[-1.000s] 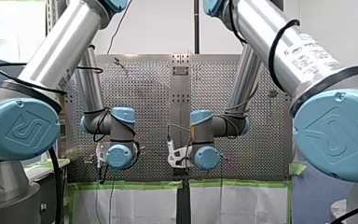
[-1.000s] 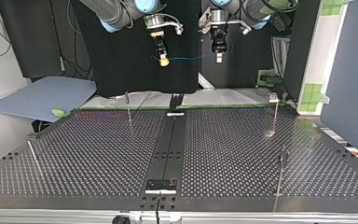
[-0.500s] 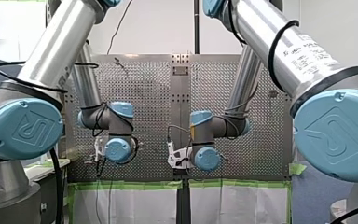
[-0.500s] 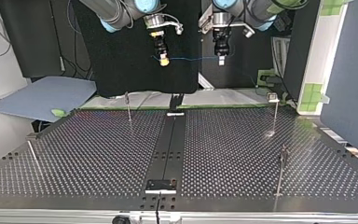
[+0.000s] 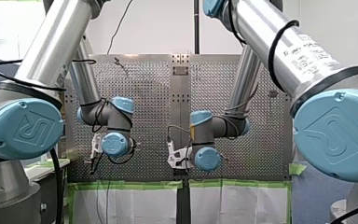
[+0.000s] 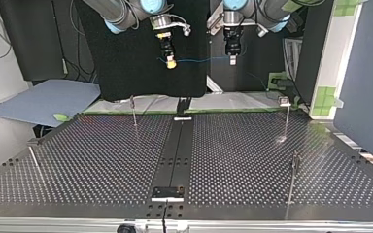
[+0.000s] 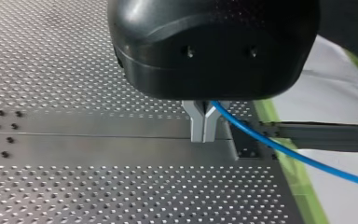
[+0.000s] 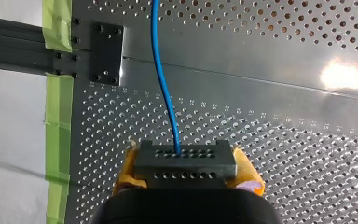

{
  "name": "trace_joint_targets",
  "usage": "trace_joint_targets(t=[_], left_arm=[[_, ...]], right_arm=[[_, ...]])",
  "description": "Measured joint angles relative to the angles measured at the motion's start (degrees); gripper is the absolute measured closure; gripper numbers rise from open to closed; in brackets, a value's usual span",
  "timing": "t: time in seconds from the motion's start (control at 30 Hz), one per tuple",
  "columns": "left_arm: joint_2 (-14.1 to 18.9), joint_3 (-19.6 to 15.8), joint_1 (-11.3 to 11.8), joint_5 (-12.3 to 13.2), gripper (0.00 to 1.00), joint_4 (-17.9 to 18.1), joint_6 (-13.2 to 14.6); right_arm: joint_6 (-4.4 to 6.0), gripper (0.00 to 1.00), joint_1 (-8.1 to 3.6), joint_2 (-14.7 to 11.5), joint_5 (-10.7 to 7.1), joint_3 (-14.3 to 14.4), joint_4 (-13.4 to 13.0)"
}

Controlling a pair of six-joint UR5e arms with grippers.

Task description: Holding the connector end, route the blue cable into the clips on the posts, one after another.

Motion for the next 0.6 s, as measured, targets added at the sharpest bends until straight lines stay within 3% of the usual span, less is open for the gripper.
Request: trace_joint_targets(t=[0.2,0.4,0.5,0.6], left_arm=[[0.47,0.05,-0.54,0.54,1.0,-1.83,0.57],[2.89,0.07,-2.61,1.6,1.0,-2.65,0.26],[4.35,0.08,-2.7,1.76,1.0,-3.96,-1.03],[5.95,0.08,-2.4,1.01,1.0,-5.53,-2.48]], right_arm=[[0.44,1.0,-0.53,-0.61,0.62,-0.39,0.62],[2.9,1.0,-0.72,-3.27,2.92,-1.15,3.27],[4.28,1.0,-0.59,-4.78,2.49,-1.26,4.79],[4.79,1.0,-0.52,-6.33,1.25,-1.61,6.34]])
